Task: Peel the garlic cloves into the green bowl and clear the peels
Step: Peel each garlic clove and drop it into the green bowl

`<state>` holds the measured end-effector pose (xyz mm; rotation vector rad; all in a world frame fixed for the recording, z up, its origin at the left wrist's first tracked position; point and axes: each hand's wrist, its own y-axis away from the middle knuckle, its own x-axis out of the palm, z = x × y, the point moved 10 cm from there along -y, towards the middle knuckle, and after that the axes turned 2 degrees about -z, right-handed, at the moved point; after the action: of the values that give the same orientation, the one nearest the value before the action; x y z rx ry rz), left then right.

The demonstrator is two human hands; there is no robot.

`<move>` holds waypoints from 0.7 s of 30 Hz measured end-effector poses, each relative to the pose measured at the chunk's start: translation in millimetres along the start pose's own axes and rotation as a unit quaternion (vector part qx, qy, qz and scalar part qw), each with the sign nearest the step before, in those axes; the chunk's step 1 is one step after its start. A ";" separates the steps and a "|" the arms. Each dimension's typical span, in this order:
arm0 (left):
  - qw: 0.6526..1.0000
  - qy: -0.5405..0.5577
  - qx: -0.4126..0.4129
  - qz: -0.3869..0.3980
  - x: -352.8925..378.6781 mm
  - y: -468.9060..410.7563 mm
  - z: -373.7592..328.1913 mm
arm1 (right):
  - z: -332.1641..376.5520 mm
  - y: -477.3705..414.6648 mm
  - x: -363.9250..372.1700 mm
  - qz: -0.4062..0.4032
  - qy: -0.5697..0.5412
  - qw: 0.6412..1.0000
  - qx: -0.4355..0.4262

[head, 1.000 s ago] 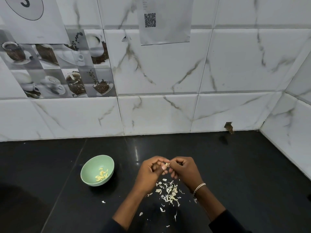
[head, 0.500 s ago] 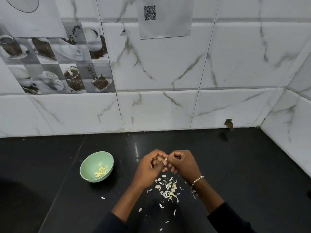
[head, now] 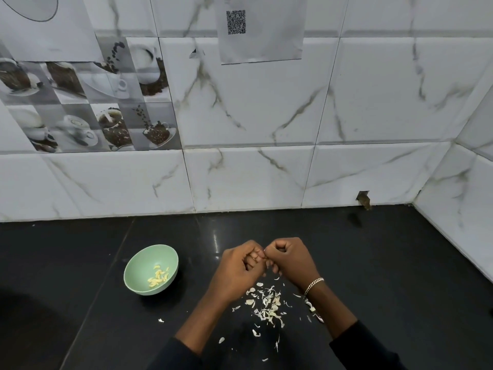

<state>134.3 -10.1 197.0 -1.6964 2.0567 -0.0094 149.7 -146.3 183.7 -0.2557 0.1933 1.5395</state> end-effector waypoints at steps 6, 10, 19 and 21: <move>0.979 0.175 -0.086 -0.057 0.2 -5.5 31.6 | -7.2 -4.1 -2.9 -0.010 -0.094 0.995 0.026; 0.961 0.197 -0.159 -0.115 -7.6 0.6 75.6 | -35.8 -3.4 -8.5 -0.036 -0.093 0.992 0.076; 0.961 0.157 -0.211 -0.084 2.0 21.2 126.4 | -90.0 8.7 -3.0 -0.003 0.073 0.987 0.143; 0.962 0.141 -0.218 -0.078 2.1 23.9 132.2 | -99.8 10.1 1.3 0.012 0.101 0.986 0.135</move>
<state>159.1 31.4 71.6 -2.2335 2.2436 0.1728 143.3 -173.2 87.3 -0.1927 0.5623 1.4907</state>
